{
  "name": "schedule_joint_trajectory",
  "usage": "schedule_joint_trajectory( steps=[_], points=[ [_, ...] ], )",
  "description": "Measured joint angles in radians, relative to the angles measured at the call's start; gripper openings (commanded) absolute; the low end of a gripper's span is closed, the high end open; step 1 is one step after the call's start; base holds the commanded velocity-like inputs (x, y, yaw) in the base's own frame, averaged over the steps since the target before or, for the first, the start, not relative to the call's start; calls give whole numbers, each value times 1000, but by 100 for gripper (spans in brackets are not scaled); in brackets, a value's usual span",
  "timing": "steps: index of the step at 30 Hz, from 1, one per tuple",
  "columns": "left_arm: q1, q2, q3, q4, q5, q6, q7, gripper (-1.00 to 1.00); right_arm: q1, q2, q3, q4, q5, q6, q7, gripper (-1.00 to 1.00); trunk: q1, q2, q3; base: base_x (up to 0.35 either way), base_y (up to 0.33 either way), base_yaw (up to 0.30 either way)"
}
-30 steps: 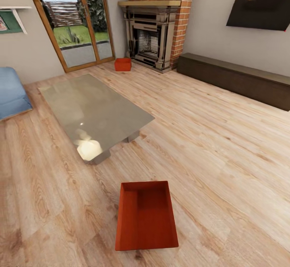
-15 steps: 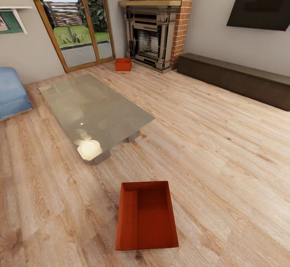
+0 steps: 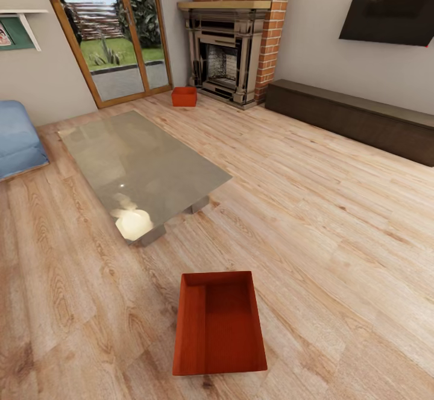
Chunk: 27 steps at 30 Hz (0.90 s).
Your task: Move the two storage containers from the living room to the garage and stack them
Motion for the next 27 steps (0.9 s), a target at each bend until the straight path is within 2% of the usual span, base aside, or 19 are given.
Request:
schedule_joint_trajectory(
  steps=[27],
  points=[
    [0, -2, -1, 0, 1, -1, 3, 100, 0, 0, 0, 0, -2, 2, 1, 100, 0, 0, 0, 0, -17, 29]
  ],
)
